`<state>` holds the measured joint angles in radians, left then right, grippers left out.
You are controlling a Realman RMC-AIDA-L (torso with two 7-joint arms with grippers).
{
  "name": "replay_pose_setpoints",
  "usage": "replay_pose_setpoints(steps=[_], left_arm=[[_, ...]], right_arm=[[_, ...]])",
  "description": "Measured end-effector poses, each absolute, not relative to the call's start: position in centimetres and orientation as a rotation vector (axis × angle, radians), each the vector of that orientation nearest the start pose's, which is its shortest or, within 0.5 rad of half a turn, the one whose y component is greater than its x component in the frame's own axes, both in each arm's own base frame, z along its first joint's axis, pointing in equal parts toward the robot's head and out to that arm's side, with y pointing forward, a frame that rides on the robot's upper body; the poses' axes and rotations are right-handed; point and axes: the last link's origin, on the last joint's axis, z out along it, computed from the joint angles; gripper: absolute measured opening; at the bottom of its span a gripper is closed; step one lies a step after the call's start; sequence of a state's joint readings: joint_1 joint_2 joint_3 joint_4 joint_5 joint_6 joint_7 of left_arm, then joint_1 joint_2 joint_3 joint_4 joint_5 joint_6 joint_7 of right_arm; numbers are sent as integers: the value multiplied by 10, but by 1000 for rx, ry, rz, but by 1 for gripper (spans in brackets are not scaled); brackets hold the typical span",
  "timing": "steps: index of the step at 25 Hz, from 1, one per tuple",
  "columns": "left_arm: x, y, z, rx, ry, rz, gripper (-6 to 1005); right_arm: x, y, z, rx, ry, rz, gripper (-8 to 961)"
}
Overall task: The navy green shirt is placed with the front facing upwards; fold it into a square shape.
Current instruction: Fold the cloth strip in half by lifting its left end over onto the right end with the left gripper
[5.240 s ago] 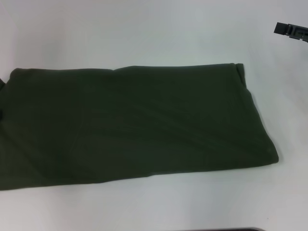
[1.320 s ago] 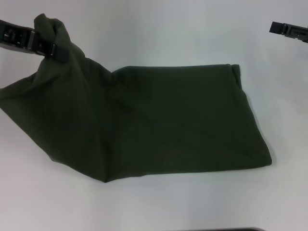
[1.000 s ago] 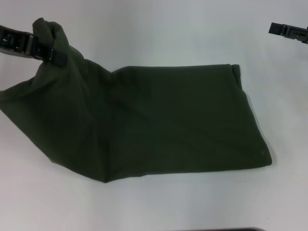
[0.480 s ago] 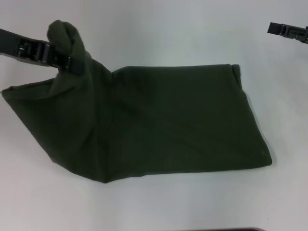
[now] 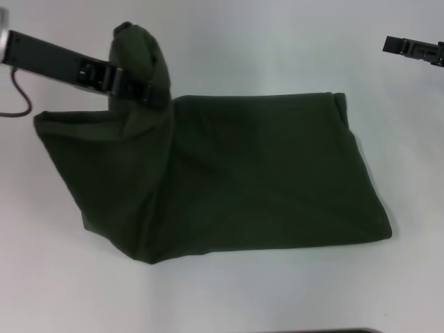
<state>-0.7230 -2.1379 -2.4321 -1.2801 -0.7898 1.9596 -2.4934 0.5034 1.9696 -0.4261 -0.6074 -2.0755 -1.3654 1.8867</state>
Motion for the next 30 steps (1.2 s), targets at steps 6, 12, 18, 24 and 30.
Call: replay_pose_setpoints(steps=[6, 12, 18, 24, 30], left_arm=[[-148, 345, 44, -2798, -1378, -278, 57], [-140, 349, 33, -2824, -1355, -321, 59], [-134, 353, 24, -2841, -1331, -340, 61], [-128, 354, 19, -2862, -1316, -396, 63], [-122, 351, 15, -2894, -1298, -431, 65]], right_arm=[[335, 349, 69, -2129, 1383, 737, 915], [334, 348, 67, -2145, 1382, 725, 915], [332, 349, 67, -2154, 1382, 728, 915], [331, 350, 67, -2161, 1381, 726, 915], [330, 350, 66, -2171, 1380, 721, 914]])
